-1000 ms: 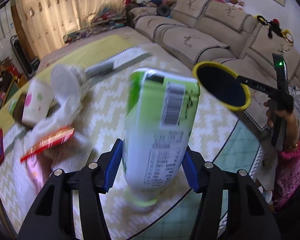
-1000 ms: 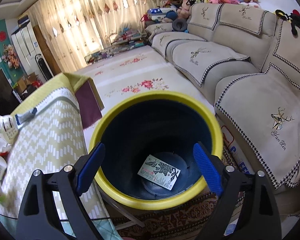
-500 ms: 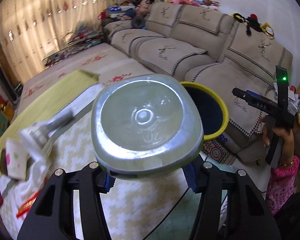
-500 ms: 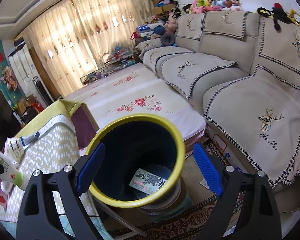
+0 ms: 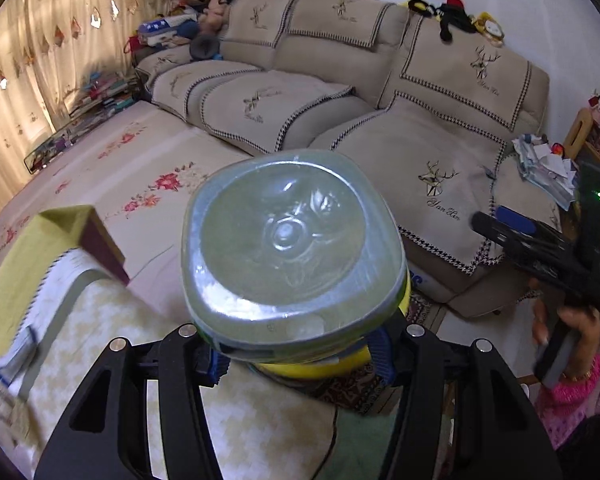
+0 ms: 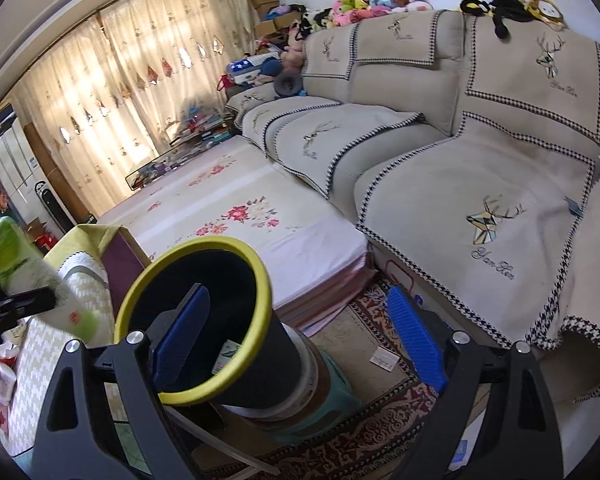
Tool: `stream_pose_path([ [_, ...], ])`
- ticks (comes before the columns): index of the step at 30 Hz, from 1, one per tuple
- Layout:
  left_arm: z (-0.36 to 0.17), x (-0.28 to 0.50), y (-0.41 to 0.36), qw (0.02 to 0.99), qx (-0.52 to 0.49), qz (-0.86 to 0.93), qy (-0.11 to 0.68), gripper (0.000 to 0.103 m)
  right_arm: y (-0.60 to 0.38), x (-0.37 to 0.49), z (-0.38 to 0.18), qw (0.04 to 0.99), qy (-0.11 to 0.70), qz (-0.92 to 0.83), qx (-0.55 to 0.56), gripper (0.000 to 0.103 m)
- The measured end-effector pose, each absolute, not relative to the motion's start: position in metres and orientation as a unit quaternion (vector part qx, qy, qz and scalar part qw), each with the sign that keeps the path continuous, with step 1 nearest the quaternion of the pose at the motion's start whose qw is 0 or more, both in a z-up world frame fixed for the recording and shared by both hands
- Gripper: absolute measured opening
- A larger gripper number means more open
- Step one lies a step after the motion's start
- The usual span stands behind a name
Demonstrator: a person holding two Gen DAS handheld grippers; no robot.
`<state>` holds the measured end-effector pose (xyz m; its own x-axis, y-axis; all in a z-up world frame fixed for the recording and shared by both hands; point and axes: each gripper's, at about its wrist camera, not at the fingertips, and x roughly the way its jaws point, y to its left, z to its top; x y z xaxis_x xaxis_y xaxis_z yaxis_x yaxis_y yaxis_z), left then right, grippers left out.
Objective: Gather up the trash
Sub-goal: 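Carry the plastic bottle with the left gripper to the bin and release it, then grasp the red snack wrapper with the right gripper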
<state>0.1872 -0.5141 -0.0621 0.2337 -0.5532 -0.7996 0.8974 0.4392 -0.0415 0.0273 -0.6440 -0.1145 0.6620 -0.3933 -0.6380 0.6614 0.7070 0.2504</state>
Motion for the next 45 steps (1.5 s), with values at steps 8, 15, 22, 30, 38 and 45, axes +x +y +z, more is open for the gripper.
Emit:
stream_pose_path([
  [8,-0.114,0.201,-0.567,0.741,0.250,-0.462,0.419,0.058,-0.650,0.028,-0.127,0.873,0.296,-0.298,0.247,0.087],
  [15,-0.100,0.198,-0.545,0.760,0.236,-0.455,0.399,0.068,-0.640,0.032,-0.123,0.878,0.296,-0.286,0.244,0.087],
  [22,-0.050,0.176,-0.451,0.799,0.183,-0.442,0.364,0.078,-0.615,0.043,-0.114,0.889,0.297,-0.262,0.232,0.088],
  [30,-0.016,0.153,-0.309,0.863,0.102,-0.367,0.333,0.089,-0.565,0.073,-0.108,0.904,0.315,-0.202,0.206,0.089],
  [38,-0.006,0.130,-0.157,0.917,0.045,-0.243,0.312,0.091,-0.479,0.124,-0.107,0.916,0.352,-0.105,0.158,0.089],
  [45,-0.012,0.118,-0.038,0.944,0.002,-0.128,0.304,0.092,-0.370,0.172,-0.112,0.914,0.393,0.021,0.096,0.089],
])
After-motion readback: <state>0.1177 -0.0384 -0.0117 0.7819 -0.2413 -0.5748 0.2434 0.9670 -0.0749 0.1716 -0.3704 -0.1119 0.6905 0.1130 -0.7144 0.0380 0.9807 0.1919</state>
